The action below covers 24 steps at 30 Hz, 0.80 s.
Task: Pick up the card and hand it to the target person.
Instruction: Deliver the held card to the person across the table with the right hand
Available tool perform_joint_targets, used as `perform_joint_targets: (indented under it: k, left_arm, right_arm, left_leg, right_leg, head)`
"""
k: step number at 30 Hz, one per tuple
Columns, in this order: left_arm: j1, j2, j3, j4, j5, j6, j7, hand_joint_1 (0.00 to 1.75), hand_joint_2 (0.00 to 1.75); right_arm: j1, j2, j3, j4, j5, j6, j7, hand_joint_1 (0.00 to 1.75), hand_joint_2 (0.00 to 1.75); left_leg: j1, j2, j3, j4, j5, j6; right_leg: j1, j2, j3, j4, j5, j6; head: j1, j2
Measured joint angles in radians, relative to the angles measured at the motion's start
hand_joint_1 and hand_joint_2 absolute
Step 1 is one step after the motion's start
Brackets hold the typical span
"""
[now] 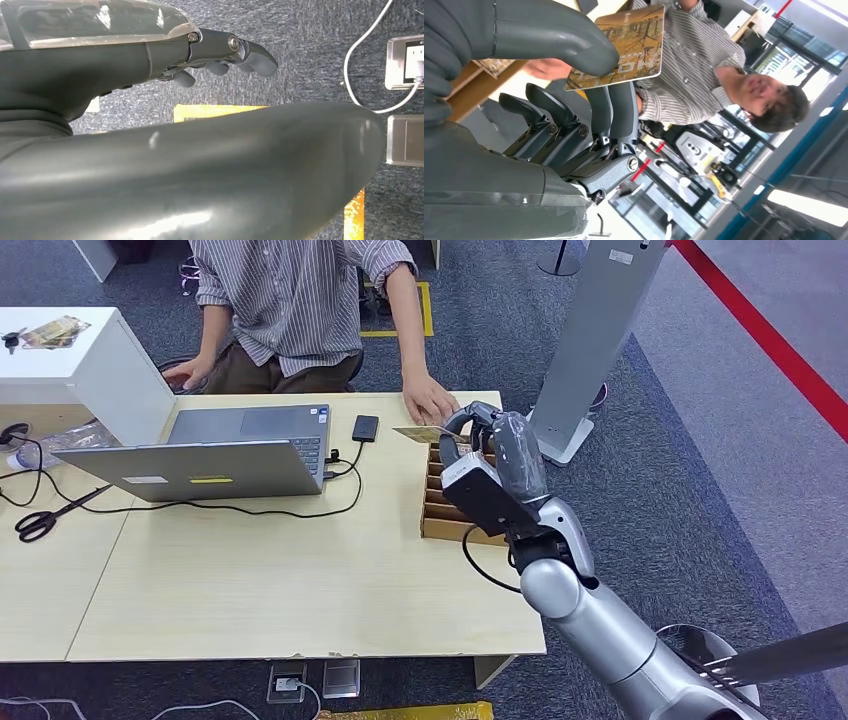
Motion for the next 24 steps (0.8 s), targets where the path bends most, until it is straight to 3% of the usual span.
perform_joint_targets:
  k: [24]
  left_arm:
    - [0.0, 0.0, 0.0, 0.0, 0.0, 0.012, 0.002, 0.0, 0.0]
  right_arm:
    - [0.012, 0.012, 0.023, 0.106, -0.063, -0.014, 0.011, 1.75, 1.75]
  left_leg:
    - [0.0, 0.0, 0.0, 0.0, 0.0, 0.0]
  right_leg:
    - [0.0, 0.0, 0.0, 0.0, 0.0, 0.0]
  head:
    - [0.0, 0.0]
